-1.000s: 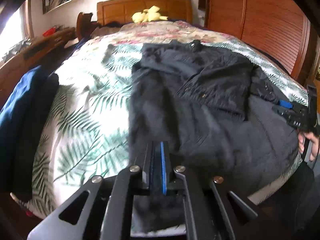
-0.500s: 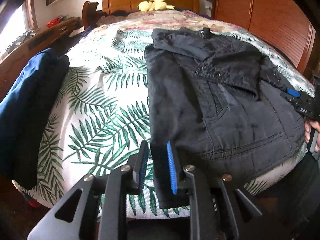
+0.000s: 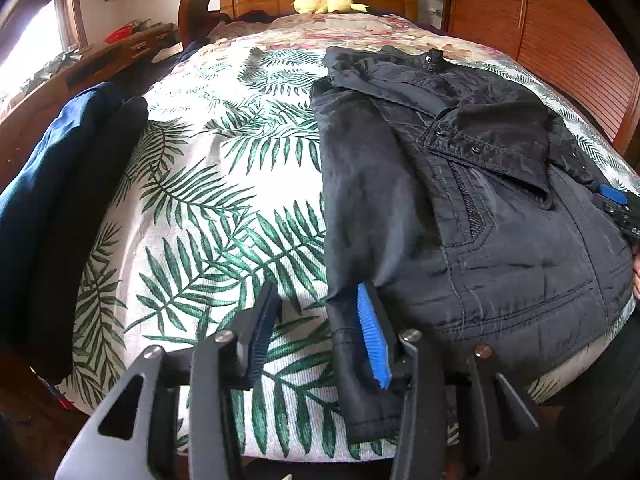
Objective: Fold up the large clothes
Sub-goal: 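Move both grippers to the jacket hem and close on it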
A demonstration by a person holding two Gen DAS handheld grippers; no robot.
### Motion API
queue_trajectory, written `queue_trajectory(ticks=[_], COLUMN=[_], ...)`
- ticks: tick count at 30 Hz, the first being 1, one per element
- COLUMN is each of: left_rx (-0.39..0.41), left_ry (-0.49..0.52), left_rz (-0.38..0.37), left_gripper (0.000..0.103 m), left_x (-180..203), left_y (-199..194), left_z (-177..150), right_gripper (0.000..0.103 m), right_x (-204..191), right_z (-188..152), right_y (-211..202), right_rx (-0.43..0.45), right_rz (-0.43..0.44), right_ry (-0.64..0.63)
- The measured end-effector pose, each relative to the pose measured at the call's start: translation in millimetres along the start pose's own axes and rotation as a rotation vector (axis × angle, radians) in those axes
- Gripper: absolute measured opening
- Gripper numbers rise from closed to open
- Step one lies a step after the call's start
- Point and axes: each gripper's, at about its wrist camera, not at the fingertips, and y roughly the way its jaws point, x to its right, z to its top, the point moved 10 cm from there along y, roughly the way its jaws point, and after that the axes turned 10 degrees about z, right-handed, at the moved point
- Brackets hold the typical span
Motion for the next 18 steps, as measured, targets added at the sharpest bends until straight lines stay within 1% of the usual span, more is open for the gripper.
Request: queue_trajectory(ticks=[3, 7, 11, 15, 18], left_rx=[0.004, 0.020, 0.032, 0.048, 0.043], left_ry=[0.001, 0.005, 0.016, 0.034, 0.046], left_rz=[-0.001, -0.005, -0.024, -0.044, -0.081], left_gripper=[0.044, 0.044, 0.044, 0.044, 0.044], left_x=[-0.8, -1.6, 0.7, 6.3, 13.3], left_y=[-0.4, -8.2, -23.7, -40.0, -45.9], left_z=[0.1, -1.0, -6.2, -13.8, -21.9], right_gripper=[0.068, 0.068, 0.068, 0.068, 0.068], right_x=[5.5, 23.4, 43.8, 59.1, 65.5], right_z=[0.8, -7.5, -24.1, -42.9, -56.7], right_y=[-13.6, -41.2, -64.0, -82.5, -90.3], right_rx=[-0.011, -0.037, -0.076, -0.103, -0.123], right_rz=[-0.012, -0.042, -0.082, -0.088, -0.102], right_ry=[0.002, 0.004, 0.030, 0.090, 0.115])
